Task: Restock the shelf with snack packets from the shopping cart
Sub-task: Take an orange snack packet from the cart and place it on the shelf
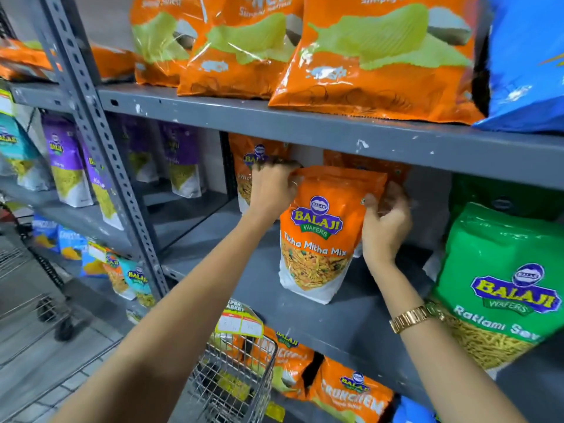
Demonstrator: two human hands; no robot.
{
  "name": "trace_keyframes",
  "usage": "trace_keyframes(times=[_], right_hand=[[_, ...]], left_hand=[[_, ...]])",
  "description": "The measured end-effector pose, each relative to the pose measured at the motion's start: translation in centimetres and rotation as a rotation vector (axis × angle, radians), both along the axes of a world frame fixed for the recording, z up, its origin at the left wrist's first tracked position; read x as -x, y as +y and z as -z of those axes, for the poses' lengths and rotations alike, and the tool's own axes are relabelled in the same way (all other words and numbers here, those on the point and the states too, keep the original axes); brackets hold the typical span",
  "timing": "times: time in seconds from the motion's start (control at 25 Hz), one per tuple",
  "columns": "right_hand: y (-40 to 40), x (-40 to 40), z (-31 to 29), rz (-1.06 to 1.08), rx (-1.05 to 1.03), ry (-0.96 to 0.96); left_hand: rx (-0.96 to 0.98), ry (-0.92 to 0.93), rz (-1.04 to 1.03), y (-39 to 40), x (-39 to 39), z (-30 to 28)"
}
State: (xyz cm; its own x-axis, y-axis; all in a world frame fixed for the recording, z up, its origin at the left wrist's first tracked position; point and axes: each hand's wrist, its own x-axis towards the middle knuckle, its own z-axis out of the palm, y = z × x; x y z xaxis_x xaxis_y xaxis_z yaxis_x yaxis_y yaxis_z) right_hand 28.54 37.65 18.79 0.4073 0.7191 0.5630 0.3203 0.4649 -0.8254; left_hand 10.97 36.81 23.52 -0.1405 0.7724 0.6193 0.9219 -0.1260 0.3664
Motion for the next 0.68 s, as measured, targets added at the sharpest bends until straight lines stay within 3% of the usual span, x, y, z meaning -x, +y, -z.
trace_keyframes(times=[0.12, 0.24, 0.68], right_hand=[[-1.3, 1.0, 1.5, 0.152, -0.258, -0.157], [-2.8, 3.3, 3.7, 0.037, -0.371, -0.308], [-14.3, 18.1, 13.3, -0.64, -0.146, -0.598]], left_hand=[[-0.044, 0.031, 0.003, -1.6, 1.2, 0.9], [-0.074, 0.04, -0.016, -4.3, 3.9, 2.9], [0.369, -0.213, -0.348, -23.5, 18.6, 17.1]])
